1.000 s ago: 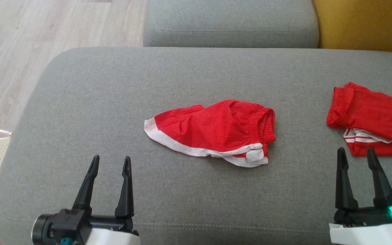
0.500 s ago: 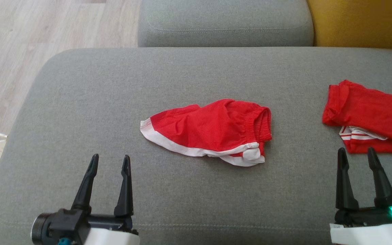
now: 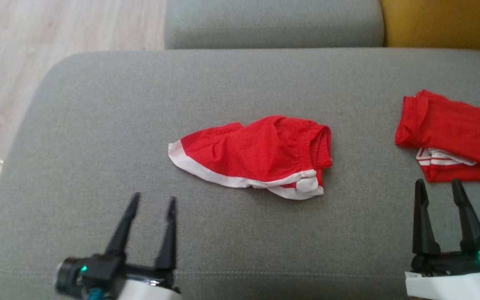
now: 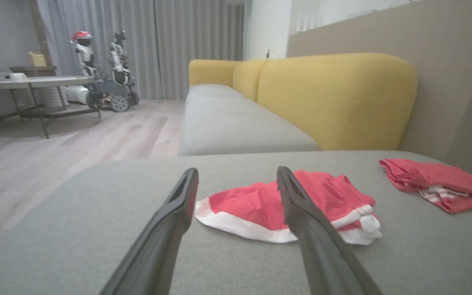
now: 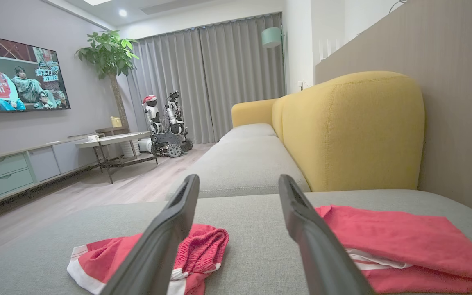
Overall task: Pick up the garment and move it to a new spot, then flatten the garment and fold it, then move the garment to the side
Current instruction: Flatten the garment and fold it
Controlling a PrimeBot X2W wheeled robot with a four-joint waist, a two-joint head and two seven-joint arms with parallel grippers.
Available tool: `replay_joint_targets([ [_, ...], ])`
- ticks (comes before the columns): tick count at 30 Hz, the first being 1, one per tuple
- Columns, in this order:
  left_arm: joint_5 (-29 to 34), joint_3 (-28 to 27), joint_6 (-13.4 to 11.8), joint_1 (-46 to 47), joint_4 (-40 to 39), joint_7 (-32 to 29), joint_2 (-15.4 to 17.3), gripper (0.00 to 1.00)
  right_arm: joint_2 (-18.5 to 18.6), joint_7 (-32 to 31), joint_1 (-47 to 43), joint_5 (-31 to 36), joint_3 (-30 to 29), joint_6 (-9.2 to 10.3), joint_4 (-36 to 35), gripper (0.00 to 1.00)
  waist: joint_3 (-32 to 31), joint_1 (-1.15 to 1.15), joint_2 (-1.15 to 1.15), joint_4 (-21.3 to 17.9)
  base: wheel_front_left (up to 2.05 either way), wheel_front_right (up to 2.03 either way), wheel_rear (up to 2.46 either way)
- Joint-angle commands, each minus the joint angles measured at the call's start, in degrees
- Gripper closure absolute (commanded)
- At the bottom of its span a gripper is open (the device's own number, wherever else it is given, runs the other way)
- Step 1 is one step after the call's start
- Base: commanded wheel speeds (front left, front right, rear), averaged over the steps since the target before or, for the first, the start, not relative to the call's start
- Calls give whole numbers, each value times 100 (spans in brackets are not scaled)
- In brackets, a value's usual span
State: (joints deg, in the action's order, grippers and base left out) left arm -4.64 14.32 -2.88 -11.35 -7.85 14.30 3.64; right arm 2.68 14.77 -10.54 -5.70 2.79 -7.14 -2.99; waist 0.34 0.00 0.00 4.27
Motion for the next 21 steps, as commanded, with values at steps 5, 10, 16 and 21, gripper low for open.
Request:
replay_joint_targets([
  [5,231,332,477,951,332,70,-56,0,20,23,439,158,162,-35,-308,0,449,0,0,-159,0,0,0],
  [10,426,1043,799,1933,1002,70,-66,0,20,23,722,265,219,-35,-390,0,907,0,0,-317,0,0,0],
  [16,253,2186,954,3347,2059,-31,-74,0,20,23,1114,288,317,-35,-468,0,1445,0,0,-695,0,0,0],
  [21,-40,2725,868,3973,2494,-263,-75,0,20,23,1262,241,367,-35,-516,0,1675,0,0,-936,0,0,0],
])
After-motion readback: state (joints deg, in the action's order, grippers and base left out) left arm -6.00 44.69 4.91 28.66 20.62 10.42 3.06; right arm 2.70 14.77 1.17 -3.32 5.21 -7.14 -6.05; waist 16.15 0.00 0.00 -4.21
